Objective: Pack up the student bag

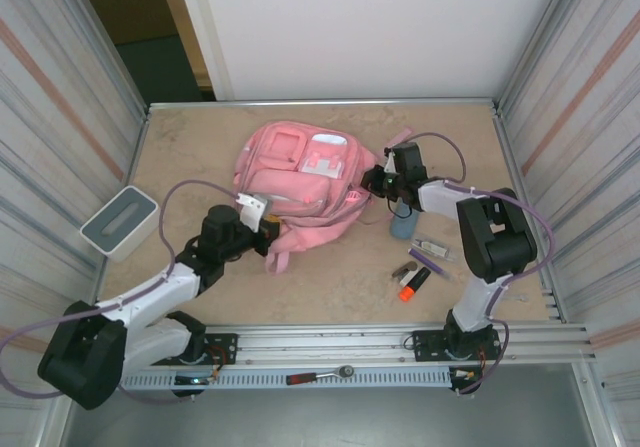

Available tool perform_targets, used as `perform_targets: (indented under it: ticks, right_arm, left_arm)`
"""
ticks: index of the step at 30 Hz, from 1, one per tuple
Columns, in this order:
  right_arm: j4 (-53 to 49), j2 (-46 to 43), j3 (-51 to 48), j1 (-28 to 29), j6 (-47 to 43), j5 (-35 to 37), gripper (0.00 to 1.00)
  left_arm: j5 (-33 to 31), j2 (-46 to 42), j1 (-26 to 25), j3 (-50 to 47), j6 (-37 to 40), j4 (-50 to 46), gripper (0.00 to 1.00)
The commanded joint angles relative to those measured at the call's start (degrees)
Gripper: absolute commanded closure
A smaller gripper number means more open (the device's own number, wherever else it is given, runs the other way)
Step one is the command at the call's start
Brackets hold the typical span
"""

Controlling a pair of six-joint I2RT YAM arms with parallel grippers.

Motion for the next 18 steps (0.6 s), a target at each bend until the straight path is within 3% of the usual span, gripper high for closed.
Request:
perform_targets:
  ticks: [1,5,8,13,16,18]
  right_arm:
    - [-1.6,-3.7,-0.9,5.0,-2.5,-0.4,0.97]
    - [-2.1,-3.8,-1.9,12.5,-0.7,3.7,0.92]
    - [-1.3,-3.6,-2.0,18.3,0.9,6.1,0.84]
    - [-6.4,-2.6,3.1,23.8,-3.3,5.7,0.66]
    - [-9.5,-4.7,4.2,23.6,-7.7,5.1,0.6]
    - [-10.9,-6.4,4.3,22.9,-10.9,5.1,0.57]
  left_arm:
    - [-10.1,1.9,5.8,4.8,-8.8,-0.9,0.98]
    - [-10.9,4.3,13.1,8.8,-13.6,-4.2,0.97]
    - [-10.7,7.6,18.7,12.3,-15.4,-6.4,0.9]
    - [-8.4,11.7,28.6,17.6,-17.9,-10.1,0.49]
    - [-6.1,9.9,33.0,17.7,-20.5,-11.6,0.38]
    - [-6.0,6.8,33.0,16.5,-20.7,-12.3,0.32]
